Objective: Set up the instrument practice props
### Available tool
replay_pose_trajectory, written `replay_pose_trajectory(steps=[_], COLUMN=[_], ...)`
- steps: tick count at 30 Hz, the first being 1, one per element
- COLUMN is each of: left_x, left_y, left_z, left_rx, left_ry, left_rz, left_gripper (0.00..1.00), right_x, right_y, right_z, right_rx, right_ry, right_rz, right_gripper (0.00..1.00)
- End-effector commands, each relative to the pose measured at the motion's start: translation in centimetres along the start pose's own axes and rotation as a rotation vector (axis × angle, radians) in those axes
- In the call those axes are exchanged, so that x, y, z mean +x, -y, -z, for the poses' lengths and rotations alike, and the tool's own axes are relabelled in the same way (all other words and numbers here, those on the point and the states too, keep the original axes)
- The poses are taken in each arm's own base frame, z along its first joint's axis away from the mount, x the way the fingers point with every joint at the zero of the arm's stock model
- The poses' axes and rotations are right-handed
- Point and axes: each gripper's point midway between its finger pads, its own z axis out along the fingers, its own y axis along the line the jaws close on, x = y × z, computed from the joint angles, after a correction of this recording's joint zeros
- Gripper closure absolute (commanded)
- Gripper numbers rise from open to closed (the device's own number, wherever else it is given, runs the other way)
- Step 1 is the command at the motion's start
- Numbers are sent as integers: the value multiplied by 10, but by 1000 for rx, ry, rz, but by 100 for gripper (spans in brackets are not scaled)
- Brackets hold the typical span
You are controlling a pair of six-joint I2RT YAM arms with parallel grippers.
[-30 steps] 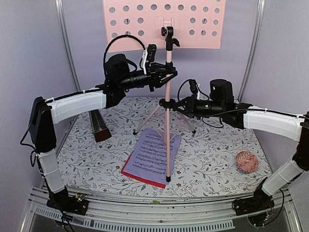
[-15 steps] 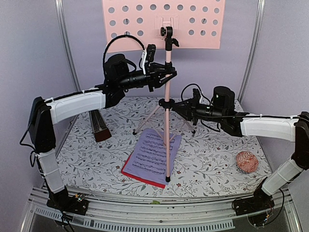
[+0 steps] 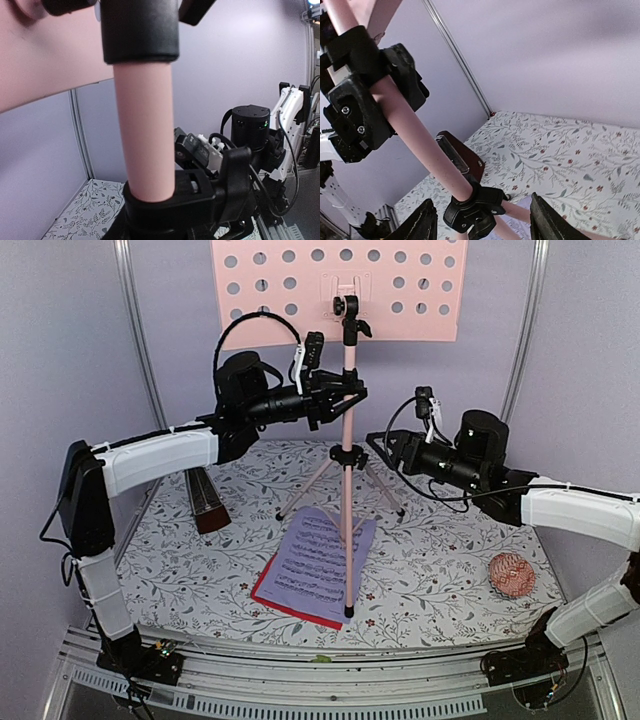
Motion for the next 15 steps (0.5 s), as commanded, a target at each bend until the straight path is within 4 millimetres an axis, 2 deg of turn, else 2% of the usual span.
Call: replay_pose_trajectory(steps=[1, 4, 8, 15], left_x=[-22, -22, -22, -24], left_y=[13, 12, 12, 11], left_z=[3, 3, 3, 3], left_rx=[3, 1, 0, -3], left_ry=[35, 36, 39, 42], left_rz=[-28, -26, -19, -14], left_gripper=[100, 100, 100, 100], right_x=[-17, -9, 4, 23], right_y=[-3, -6, 1, 16], right_z=[6, 9, 15, 12], right_rx=[19, -7, 15, 90], right_ry=[70, 55, 51, -5], right_rz=[409, 652, 995, 1386], right_gripper=[36, 36, 34, 35])
